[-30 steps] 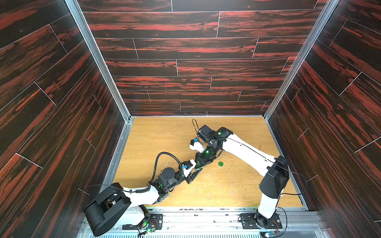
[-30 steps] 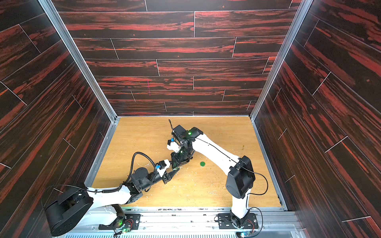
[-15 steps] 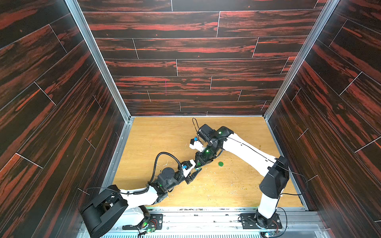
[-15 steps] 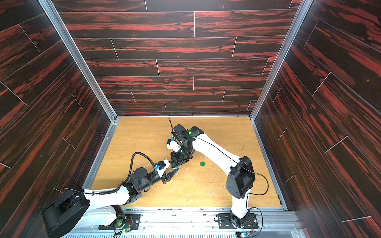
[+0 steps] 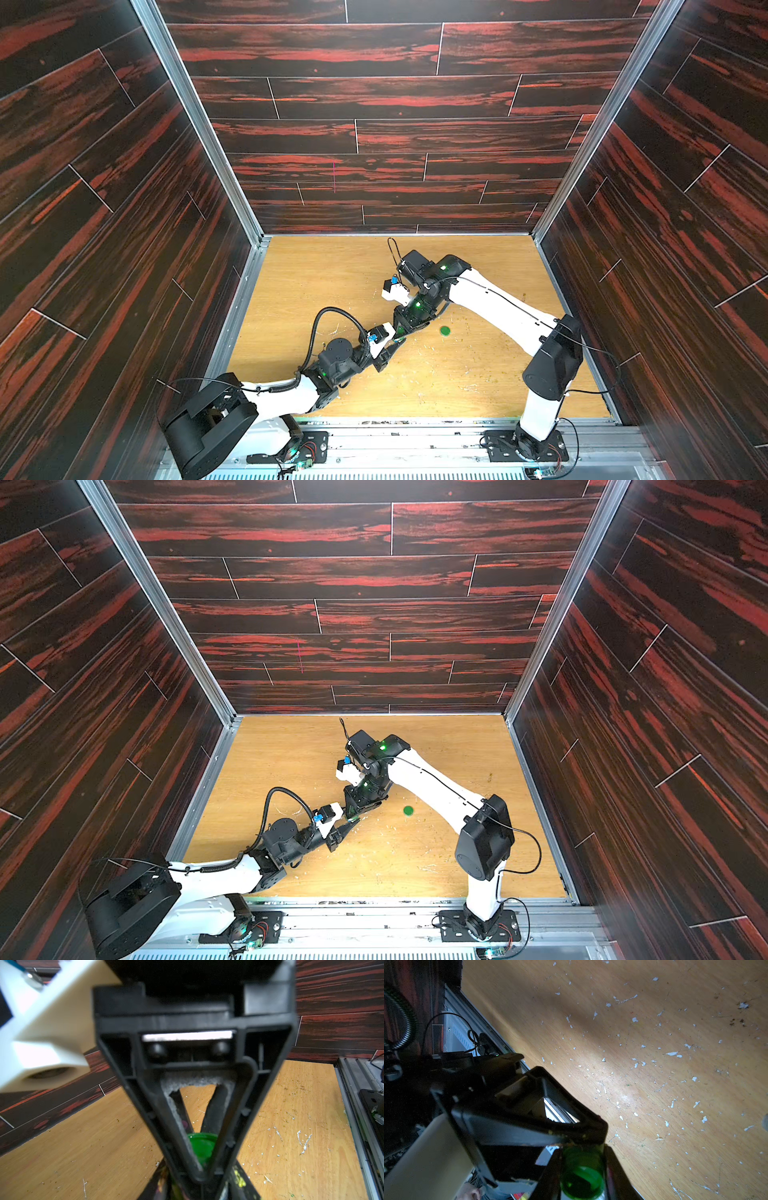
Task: Close the paint jar lid
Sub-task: Pick up the paint jar from the center of the board, then pick up the lid from the center of the board.
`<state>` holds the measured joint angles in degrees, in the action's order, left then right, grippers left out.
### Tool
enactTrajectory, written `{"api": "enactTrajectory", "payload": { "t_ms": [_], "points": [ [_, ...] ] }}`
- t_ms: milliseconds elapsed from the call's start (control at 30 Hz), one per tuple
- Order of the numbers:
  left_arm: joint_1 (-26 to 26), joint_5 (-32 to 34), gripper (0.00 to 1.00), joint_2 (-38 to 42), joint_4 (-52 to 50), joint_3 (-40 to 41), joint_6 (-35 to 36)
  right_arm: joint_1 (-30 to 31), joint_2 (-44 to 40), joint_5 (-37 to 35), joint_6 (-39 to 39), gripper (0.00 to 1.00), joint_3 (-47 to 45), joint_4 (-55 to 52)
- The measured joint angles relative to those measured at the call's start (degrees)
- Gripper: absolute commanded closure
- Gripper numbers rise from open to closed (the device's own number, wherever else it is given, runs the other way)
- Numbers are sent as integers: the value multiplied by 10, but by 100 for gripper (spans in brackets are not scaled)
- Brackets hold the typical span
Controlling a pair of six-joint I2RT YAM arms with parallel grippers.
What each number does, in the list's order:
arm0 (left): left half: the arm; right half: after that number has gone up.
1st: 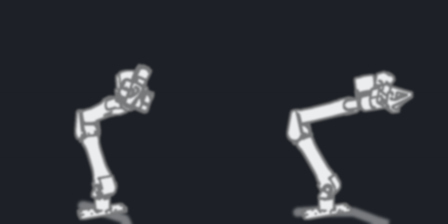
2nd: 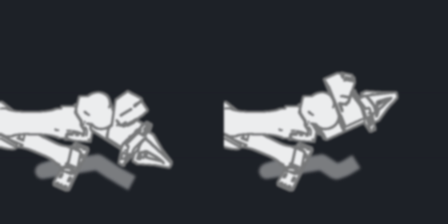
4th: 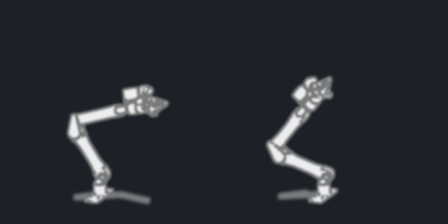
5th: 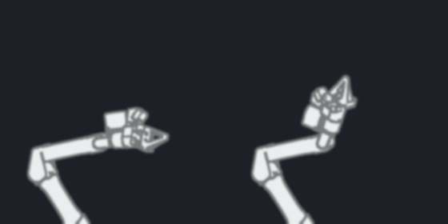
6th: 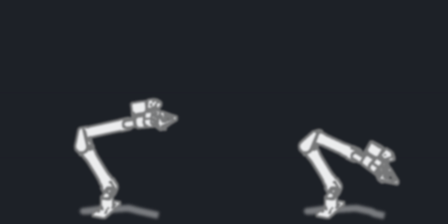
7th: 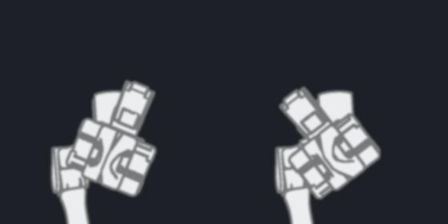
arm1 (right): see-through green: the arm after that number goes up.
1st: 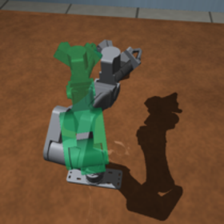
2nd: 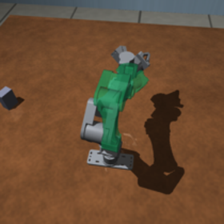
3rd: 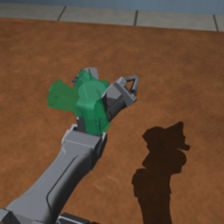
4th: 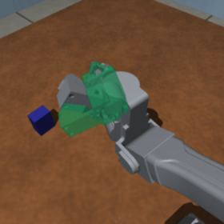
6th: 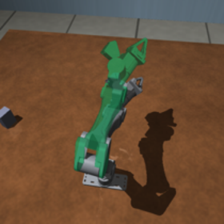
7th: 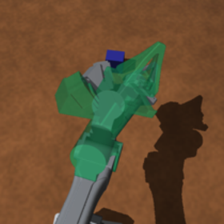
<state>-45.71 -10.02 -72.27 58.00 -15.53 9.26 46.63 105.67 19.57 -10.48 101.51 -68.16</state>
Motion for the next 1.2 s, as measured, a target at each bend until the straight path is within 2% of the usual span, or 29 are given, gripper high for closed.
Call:
{"api": "enactTrajectory", "payload": {
  "t_ms": [200, 233, 367, 600, 767, 1000, 1200],
  "points": [
    [0, 6, 79, 4, -5, 2, 2, 0, 0, 10, 1, 31, 2, 1],
    [0, 8, 79, 7, -7, 2, 2, -2, -1, 11, 0, 29, 2, 1],
    [0, 15, 79, 17, -9, 4, 3, -28, -22, 5, -8, 28, 5, 0],
    [0, 28, 80, 22, -8, 7, 1, -156, -120, -64, -28, 28, 11, -2],
    [0, 36, 84, 46, -5, 12, -5, -201, -162, -120, -37, 28, -49, 0],
    [0, 41, 84, 88, -5, 15, -11, -203, -99, -163, -42, 28, -159, 27],
    [0, 43, 84, 117, -7, 18, -18, -198, -17, -180, -50, 28, -183, 69]
  ]
}}
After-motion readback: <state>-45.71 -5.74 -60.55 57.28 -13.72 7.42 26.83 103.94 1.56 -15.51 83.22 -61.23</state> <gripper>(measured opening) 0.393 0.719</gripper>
